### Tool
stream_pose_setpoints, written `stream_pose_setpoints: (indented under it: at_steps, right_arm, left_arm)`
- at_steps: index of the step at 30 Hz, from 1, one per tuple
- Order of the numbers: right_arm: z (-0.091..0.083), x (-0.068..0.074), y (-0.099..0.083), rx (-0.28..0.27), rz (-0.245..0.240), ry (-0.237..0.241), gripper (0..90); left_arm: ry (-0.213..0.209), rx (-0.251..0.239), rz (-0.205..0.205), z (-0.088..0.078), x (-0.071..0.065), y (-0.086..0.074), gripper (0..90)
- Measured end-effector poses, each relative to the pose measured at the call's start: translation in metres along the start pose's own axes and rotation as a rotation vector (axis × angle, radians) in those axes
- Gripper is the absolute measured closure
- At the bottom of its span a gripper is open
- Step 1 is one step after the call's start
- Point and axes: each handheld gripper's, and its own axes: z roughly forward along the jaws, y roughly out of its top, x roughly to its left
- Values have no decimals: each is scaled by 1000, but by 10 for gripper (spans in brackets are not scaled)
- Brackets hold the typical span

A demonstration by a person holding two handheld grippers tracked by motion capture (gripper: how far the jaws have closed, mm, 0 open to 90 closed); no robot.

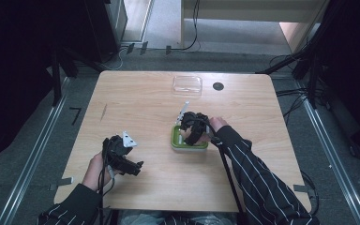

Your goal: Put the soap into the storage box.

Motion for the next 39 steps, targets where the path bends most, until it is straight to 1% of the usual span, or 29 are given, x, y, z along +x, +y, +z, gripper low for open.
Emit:
stream_pose_setpoints:
  at_steps: [4,16,24,39]
  right_arm:
    - [1,0,0,-4,-9,-3,332]
    - [4,1,0,4,-4,-6,332]
    - [7,3,1,6,-18,-10,331]
    - [10,3,0,19,-14,-11,331]
  left_arm:
    - [0,1,0,0,0,0,2]
    - [1,0,1,0,0,0,2]
    - [0,0,0,0,0,0,2]
    - [1,0,0,0,0,0,2]
